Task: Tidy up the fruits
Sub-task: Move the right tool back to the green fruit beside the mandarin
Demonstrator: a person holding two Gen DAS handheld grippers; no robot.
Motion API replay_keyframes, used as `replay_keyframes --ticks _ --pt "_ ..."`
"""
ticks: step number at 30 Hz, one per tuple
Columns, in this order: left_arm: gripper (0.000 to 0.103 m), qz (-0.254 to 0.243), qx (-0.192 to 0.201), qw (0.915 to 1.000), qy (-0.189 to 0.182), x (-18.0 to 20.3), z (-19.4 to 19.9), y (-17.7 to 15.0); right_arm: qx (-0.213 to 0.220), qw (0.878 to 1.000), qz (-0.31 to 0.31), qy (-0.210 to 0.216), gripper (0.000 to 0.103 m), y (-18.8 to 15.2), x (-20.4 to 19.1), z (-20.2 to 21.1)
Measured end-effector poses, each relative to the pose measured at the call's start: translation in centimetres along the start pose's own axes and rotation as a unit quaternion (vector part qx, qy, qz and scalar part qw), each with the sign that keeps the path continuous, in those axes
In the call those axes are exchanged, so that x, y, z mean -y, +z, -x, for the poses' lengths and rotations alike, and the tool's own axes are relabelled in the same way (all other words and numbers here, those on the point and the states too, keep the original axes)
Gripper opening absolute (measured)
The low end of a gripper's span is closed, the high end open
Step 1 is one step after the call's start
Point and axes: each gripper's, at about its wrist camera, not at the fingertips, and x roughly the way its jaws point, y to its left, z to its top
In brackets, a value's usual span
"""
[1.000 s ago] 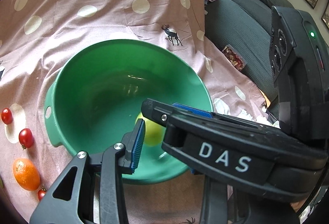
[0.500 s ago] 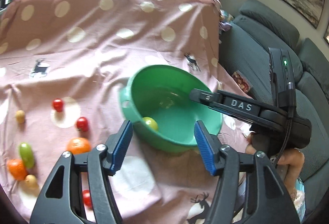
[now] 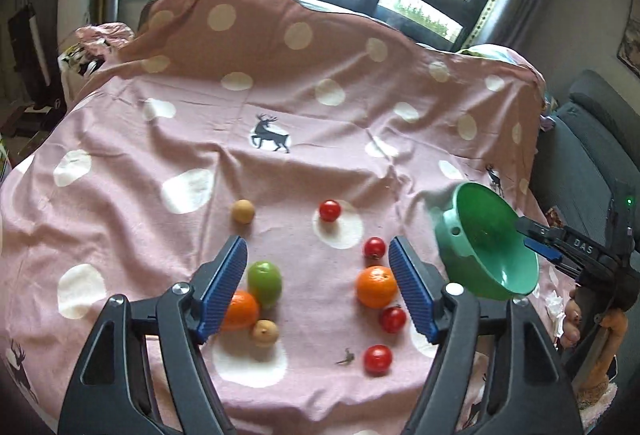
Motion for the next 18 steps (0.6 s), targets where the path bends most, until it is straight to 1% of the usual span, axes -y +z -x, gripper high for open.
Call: replay_keyframes --ticks 2,4,8,11,12,16,18 --pt "0.072 0.020 -0.001 0.9998 -0.001 -1.8 -0.4 -0.1 -0.002 1.000 0.009 0.008 0.059 -0.2 -0.9 -0.2" --pt "0.072 0.030 -0.011 0.9995 0.002 -2.6 -1.0 -0.3 -0.005 1.000 0.020 0.021 0.059 -0.4 -2.1 -0.5" --pt "0.069 0.026 -0.037 0.9990 -0.003 -3.1 -2.6 -0.4 -0.021 0.997 0.040 0.067 0.059 -1.1 -4.7 -1.4" --pt "0.066 0.027 -0.055 0.9981 -0.008 -3.6 -3.5 -0.5 -0.043 0.993 0.053 0.094 0.059 -1.8 -6.8 -2.4" --pt "0.064 0.032 -0.059 0.9977 -0.011 -3.9 -3.8 -0.5 -0.050 0.992 0.057 0.102 0.059 -2.0 -7.5 -2.8" --pt "0.059 0.040 -0.086 0.9949 -0.033 -4.3 -5.2 -0.6 -0.090 0.985 0.066 0.135 0.059 -3.0 -10.2 -4.5" --pt "0.055 0.037 -0.102 0.9932 -0.042 -4.1 -5.8 -0.6 -0.113 0.979 0.071 0.153 0.059 -3.3 -11.6 -5.6"
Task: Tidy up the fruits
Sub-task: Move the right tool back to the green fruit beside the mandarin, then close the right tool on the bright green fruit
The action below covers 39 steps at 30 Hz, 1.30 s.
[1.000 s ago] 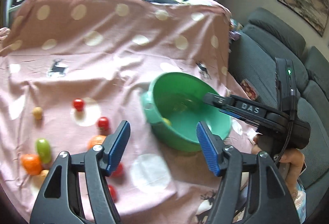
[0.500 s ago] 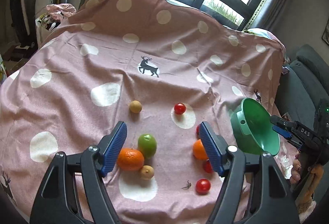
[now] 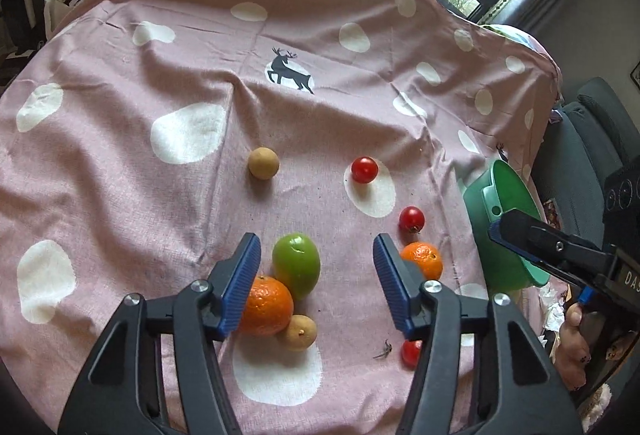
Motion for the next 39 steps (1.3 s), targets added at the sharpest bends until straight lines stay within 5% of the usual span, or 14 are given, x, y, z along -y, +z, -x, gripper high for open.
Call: replay_keyframes --ticks 9,19,39 --pt "0.048 -0.017 -0.042 0.9989 0.008 0.3 -2.1 0.4 -0.090 0.995 -0.007 0.041 0.048 0.9 -3.0 -5.9" --pt "0.043 -0.015 -0.068 0.9973 0.022 -0.1 -3.3 0.2 -0.168 0.985 -0.008 0.023 0.044 0.6 -4.3 -11.3" --pt "0.037 -0.025 -0.069 0.9967 0.035 0.4 -4.2 0.1 -0.200 0.979 -0.018 0.019 0.044 -0.4 -3.5 -13.8"
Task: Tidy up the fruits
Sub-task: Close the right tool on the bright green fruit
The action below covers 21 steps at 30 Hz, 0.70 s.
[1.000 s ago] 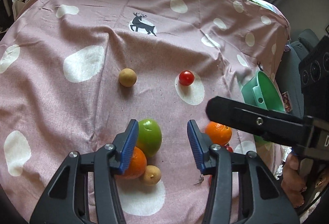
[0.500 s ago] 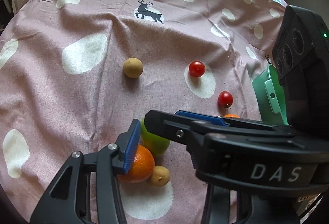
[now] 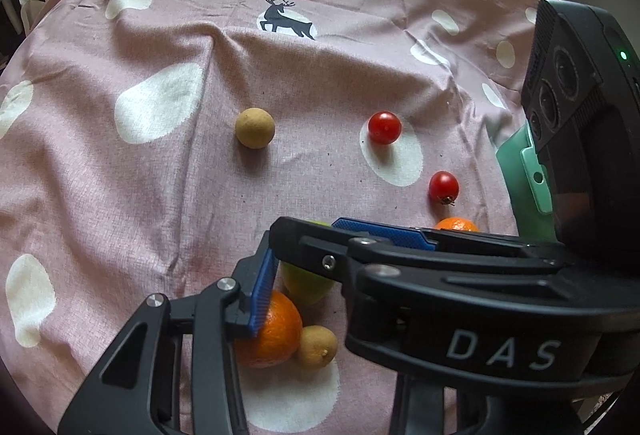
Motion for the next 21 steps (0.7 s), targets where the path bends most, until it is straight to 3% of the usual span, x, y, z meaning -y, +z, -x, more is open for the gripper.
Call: replay_keyframes --ticks 11,18,21 --pt "0.036 -0.029 0.057 0.9976 -0.027 2.9 2.7 -0.9 0.062 0.998 0.023 -0.015 0.044 -1.6 -0.7 4.3" --pt "0.036 -0.025 0.042 0.9980 -0.039 3.1 1.8 -0.9 0.067 0.998 0.014 -0.013 0.044 -2.1 0.3 4.6" --pt "0.037 -0.009 0.040 0.9989 -0.022 2.5 1.3 -0.6 0.063 0.998 0.007 -0.025 0.044 -1.6 0.4 4.2"
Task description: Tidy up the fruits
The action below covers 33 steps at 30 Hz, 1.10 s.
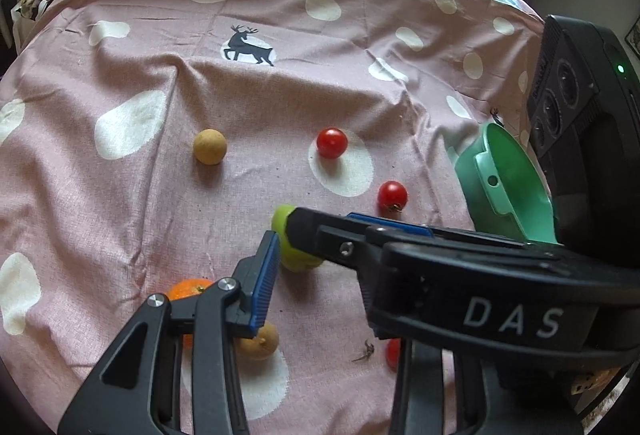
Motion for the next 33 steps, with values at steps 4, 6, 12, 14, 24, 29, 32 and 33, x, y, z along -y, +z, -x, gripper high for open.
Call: replay_keyframes --ticks 4,6,12,14,24,29,32,33 --pt "0.038 0.005 -0.018 0.9998 0.010 -0.4 -1.1 0.1 0.000 0.999 -0.006 -0.038 0.044 0.8 0.5 -0.4" --pt "0.038 0.009 -0.018 0.9997 0.013 -0.6 -1.5 0.2 -0.018 0.999 -0.013 -0.028 0.044 1.0 0.8 -1.2" --pt "0.036 0.028 -0.027 0.9992 0.012 -1.6 -2.3 0.5 -0.034 0.999 -0.005 -0.036 0.044 1.5 0.7 -2.6" --pt "0.035 0.028 -0.027 0.9992 0.010 -1.7 -2.3 0.5 -0.046 0.999 -0.003 -0.021 0.044 1.5 0.5 -3.1" --pt "0.033 0.024 -0.026 0.9990 0.028 -1.7 -2.4 0.4 -0.050 0.999 -0.001 -0.003 0.040 1.3 0.5 -4.1" --pt "0.033 0.016 -0.006 0.9997 0.019 -0.6 -1.2 0.1 -0.029 1.000 0.000 -0.009 0.040 0.9 0.2 -2.7" --pt "0.033 0.007 0.005 0.9999 0.008 0.2 -0.5 -0.2 -0.009 1.000 0.006 -0.015 0.040 0.4 -0.1 -1.4" --pt "0.033 0.002 0.010 0.9999 0.005 0.5 -0.3 -0.3 -0.002 1.000 0.006 -0.017 0.040 0.2 -0.1 -0.9"
